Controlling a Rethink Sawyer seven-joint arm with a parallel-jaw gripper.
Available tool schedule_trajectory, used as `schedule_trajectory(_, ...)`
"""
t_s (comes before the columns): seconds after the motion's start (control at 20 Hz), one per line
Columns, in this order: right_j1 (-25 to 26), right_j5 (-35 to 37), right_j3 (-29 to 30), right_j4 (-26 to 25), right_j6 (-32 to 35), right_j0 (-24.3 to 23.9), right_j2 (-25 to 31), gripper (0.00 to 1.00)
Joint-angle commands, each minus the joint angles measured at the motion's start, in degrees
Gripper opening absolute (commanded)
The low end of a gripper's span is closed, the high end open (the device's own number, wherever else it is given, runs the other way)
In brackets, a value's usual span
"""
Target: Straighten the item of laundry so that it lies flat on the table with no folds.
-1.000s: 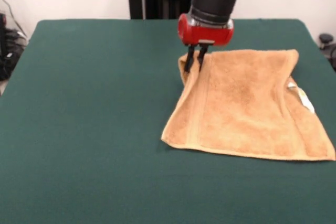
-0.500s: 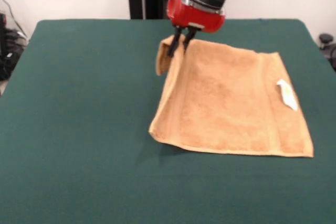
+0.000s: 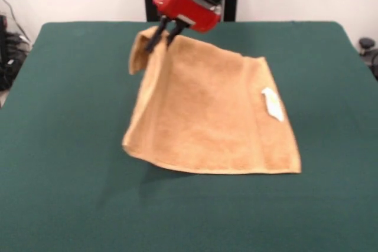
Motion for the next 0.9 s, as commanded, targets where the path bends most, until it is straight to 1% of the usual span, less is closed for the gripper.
schedule_trajectory(0.05, 9.97, -6.02, -5.86, 4.76, 18.99, -0.32, -5.34, 0.0)
schedule_trajectory(0.15, 10.68, -8.47, -5.8, 5.85, 19.23, -1.4, -4.67, 0.0)
schedule_trajectory(0.45, 12.14, -14.07, -7.63, 6.93, 15.76, -5.43, -2.33, 0.0)
schedule_trajectory(0.55, 13.2, -12.24, -8.31, 7.54, 14.88, -6.34, -2.26, 0.0)
schedule_trajectory(0.7, 15.7, -4.78, -9.07, 9.66, 14.56, -8.38, -1.1, 0.0)
schedule_trajectory(0.75, 16.6, -3.97, -9.58, 10.19, 14.6, -9.0, -0.84, 0.0)
schedule_trajectory(0.8, 17.03, -4.76, -9.73, 10.05, 14.02, -9.62, -0.16, 0.0)
schedule_trajectory(0.85, 17.14, -6.88, -10.3, 9.63, 12.87, -11.3, 2.24, 0.0)
schedule_trajectory(0.9, 16.33, -9.78, -10.6, 7.9, 10.77, -13.73, 6.32, 0.0)
